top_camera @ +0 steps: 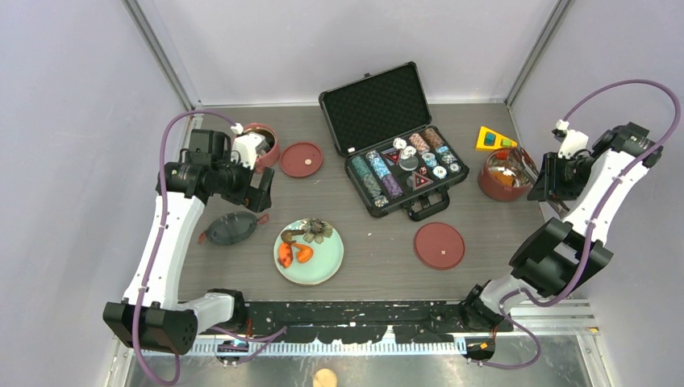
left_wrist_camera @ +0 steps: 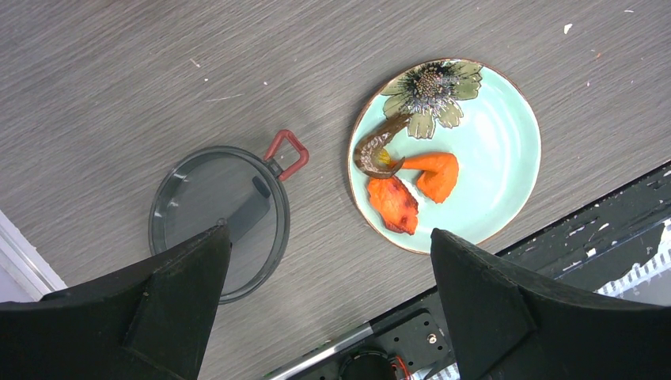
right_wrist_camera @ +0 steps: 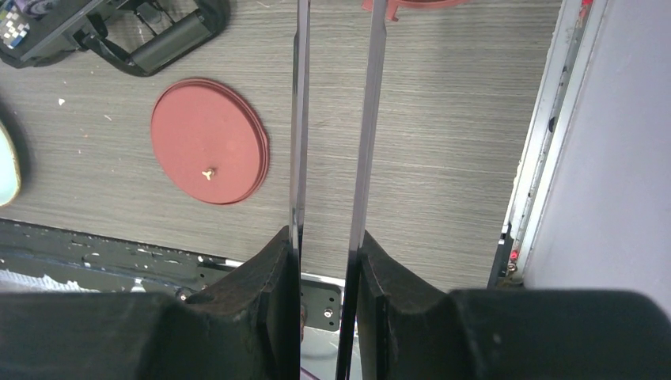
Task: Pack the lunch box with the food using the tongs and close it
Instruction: Place the fake food in the packing box.
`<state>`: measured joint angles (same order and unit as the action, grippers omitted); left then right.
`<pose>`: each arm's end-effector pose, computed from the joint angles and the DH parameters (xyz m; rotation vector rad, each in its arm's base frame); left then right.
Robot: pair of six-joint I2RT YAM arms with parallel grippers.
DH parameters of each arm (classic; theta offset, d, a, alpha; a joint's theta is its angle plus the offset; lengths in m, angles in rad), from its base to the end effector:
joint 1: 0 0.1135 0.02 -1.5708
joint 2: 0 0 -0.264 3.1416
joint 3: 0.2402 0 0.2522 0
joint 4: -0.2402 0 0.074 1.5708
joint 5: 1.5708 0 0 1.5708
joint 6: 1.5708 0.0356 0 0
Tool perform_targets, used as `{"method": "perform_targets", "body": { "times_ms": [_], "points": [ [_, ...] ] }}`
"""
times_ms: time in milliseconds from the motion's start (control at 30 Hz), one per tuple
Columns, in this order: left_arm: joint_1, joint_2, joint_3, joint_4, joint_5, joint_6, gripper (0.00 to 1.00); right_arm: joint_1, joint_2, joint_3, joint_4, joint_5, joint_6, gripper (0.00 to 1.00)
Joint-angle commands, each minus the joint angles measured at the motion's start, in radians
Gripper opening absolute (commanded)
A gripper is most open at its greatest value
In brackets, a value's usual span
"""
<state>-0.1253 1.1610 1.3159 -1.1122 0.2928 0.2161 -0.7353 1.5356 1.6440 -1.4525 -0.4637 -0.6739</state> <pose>0.2069 -0.0364 0.3643 0.5392 2.4415 -0.3320 0.2121 -0.1703 0.3604 0.0102 2.6589 0.2821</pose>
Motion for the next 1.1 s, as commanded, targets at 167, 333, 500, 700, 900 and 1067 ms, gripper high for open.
{"method": "perform_targets", "body": {
  "times_ms": [167,333,500,700,900,1067],
  "points": [
    [-0.005,-0.002,0.003,0.025,0.017,-0.005,1.0,0.005,0.071,0.01,0.086,0.0,0.044,0.03],
    [-0.005,0.009,0.009,0.026,0.019,-0.006,1.0,0.016,0.11,-0.007,0.118,0.015,0.053,0.07],
    [-0.005,0.012,0.01,0.026,0.016,-0.007,1.0,0.026,0.149,-0.006,0.152,0.026,0.066,0.22],
    [-0.006,0.016,0.018,0.022,0.017,-0.007,1.0,0.028,0.162,0.016,0.159,0.042,0.073,0.48],
    [-0.005,0.009,0.016,0.023,0.02,-0.007,1.0,0.029,0.143,0.034,0.151,0.056,0.07,0.54],
    [-0.005,-0.002,0.004,0.024,0.02,-0.006,1.0,0.036,0.124,0.078,0.107,0.036,0.056,0.54]
  ]
}}
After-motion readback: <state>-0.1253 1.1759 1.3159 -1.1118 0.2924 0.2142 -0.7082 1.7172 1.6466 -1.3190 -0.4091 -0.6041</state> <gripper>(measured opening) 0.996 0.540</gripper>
